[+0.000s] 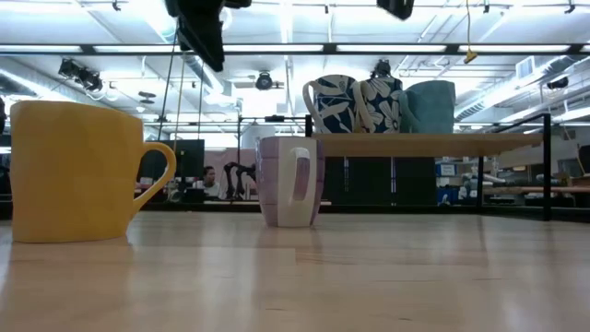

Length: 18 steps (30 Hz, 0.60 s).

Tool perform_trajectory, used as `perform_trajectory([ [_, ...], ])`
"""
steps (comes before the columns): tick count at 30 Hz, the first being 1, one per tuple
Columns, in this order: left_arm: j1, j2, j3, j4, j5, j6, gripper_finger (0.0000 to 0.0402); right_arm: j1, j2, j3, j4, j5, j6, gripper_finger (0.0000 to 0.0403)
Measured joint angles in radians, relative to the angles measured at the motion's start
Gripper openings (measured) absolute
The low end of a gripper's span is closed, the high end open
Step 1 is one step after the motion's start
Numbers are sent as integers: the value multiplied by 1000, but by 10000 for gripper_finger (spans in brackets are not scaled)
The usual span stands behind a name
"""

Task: Place coffee mugs
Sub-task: Put the purple mug on the shelf

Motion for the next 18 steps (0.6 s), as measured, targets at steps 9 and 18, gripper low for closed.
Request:
perform_trajectory([
  [9, -29, 5, 0, -5, -1, 1, 114, 0, 179, 0, 1, 143, 167, 156],
  [18, -30, 4, 0, -8, -4, 0, 114, -7, 286, 0, 1, 279, 215, 156],
])
